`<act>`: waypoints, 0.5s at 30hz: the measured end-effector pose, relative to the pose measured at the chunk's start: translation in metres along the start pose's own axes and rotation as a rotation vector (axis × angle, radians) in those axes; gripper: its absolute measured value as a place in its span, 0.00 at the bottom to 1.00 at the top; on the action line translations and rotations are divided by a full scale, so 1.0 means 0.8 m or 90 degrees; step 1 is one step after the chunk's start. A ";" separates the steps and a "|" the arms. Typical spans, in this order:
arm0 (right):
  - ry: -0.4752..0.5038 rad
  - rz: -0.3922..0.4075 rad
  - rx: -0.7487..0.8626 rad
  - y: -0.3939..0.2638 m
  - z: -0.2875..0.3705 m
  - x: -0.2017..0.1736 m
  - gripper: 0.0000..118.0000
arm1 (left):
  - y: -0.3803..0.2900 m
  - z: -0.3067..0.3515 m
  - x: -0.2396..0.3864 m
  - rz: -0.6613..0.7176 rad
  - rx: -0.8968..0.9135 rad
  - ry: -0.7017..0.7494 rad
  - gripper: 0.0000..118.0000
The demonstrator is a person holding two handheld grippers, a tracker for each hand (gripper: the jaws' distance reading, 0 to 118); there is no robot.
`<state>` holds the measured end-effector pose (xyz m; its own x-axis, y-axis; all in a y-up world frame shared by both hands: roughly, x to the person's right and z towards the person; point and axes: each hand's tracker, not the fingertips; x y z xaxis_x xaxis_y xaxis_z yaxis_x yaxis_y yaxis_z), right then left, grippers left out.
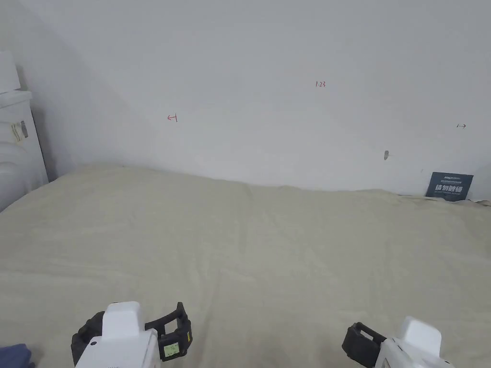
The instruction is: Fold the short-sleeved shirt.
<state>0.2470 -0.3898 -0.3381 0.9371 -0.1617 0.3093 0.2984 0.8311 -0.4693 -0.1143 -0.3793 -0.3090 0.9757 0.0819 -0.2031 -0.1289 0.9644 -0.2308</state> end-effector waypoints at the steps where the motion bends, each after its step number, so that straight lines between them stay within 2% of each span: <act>1: 0.003 -0.004 0.000 0.000 0.000 0.001 0.98 | 0.000 0.000 0.000 -0.002 0.001 -0.001 1.00; 5: -0.003 0.000 0.011 0.000 0.002 -0.001 0.98 | 0.001 0.000 0.001 -0.011 0.003 -0.002 1.00; 11: -0.037 0.040 0.033 -0.003 0.007 -0.012 0.98 | 0.004 -0.001 0.002 -0.015 0.005 -0.003 1.00; 15: -0.031 0.048 0.046 -0.007 0.007 -0.012 0.98 | 0.004 -0.001 0.002 -0.017 0.004 -0.003 1.00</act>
<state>0.2353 -0.3895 -0.3337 0.9460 -0.0724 0.3159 0.2115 0.8764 -0.4327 -0.1130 -0.3761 -0.3108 0.9796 0.0579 -0.1924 -0.1023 0.9679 -0.2295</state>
